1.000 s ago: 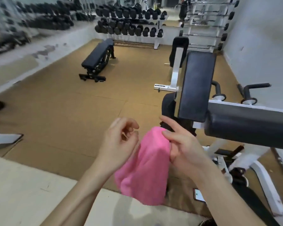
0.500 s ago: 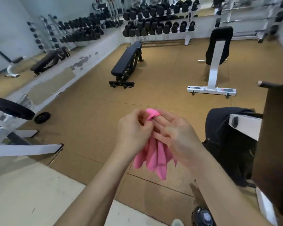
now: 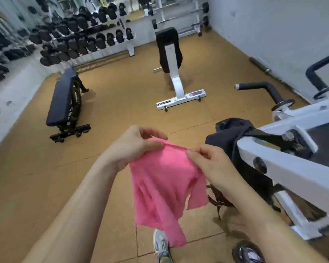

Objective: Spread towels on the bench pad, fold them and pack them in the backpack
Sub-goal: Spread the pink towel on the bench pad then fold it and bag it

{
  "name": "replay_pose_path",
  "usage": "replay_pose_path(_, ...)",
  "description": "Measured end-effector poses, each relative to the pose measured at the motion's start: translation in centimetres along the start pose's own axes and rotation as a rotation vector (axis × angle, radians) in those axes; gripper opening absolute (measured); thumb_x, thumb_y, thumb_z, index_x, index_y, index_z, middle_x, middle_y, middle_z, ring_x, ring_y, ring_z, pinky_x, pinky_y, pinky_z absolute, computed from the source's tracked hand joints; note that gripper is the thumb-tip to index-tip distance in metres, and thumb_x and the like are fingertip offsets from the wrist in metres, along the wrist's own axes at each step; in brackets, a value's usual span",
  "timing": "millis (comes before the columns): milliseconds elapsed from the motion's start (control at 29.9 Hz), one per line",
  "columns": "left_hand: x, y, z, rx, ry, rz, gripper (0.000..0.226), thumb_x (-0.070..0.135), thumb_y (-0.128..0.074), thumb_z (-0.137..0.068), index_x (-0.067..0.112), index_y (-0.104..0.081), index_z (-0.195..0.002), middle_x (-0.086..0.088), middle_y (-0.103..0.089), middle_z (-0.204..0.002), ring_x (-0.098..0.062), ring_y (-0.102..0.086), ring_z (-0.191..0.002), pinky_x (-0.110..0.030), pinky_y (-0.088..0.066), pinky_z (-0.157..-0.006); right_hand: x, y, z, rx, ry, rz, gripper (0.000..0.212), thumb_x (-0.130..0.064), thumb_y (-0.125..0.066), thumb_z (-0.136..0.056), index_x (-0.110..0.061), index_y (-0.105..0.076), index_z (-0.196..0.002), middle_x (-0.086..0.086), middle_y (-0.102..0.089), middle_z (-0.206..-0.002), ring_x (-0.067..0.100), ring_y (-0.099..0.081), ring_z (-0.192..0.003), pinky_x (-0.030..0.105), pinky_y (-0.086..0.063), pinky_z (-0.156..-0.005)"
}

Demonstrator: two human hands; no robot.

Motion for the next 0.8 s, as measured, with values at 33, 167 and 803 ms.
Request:
replay_pose_path(33, 0.1, 0.6, -2.4, 0.060, -0.053, -0.215, 0.008, 0.020, -0.073, -0.082, 0.016, -0.076, -0.088, -0.004, -0.073, -0.080, -0.011, -0.062, -0.070, -0.027, -0.054, -0.069, 0.0, 0.2, -1.4, 0.018, -0.028, -0.008, 0.031, -0.036, -0.061, -0.092, -0.010, -0.068, -0.077, 0.014, -0.063, -0.078, 0.012, -0.056, -0.070, 0.030, -0.043, -0.070)
replay_pose_path(167, -0.1, 2.8, -9.5, 0.185, -0.261, -0.328, 0.023, 0.026, -0.060, -0.094, 0.012, -0.068, -0.078, 0.004, -0.056, -0.066, -0.006, -0.047, -0.058, -0.021, -0.035, -0.050, -1.1, 0.3, -5.5, -0.017, -0.195, -0.148, 0.025, -0.032, -0.067, -0.089, -0.015, -0.074, -0.073, 0.001, -0.068, -0.066, 0.015, -0.063, -0.063, 0.027, -0.050, -0.063)
replay_pose_path(803, 10.5, 14.8, -31.5, -0.662, -0.459, 0.299, 0.038, 0.050, -0.072, -0.076, 0.013, -0.072, -0.075, 0.000, -0.060, -0.065, -0.010, -0.053, -0.054, -0.019, -0.044, -0.051, -11.0, 9.6, -22.8, 0.990, -0.241, 0.840, 0.021, -0.016, -0.047, -0.083, -0.023, -0.066, -0.082, -0.001, -0.059, -0.080, 0.027, -0.054, -0.082, 0.032, -0.037, -0.061)
Point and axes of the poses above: each hand's wrist, its own z-axis away from the middle knuckle, its own y-axis out of the back of the hand, x = y × z, the point moved 5 cm from there along -z, towards the middle knuckle
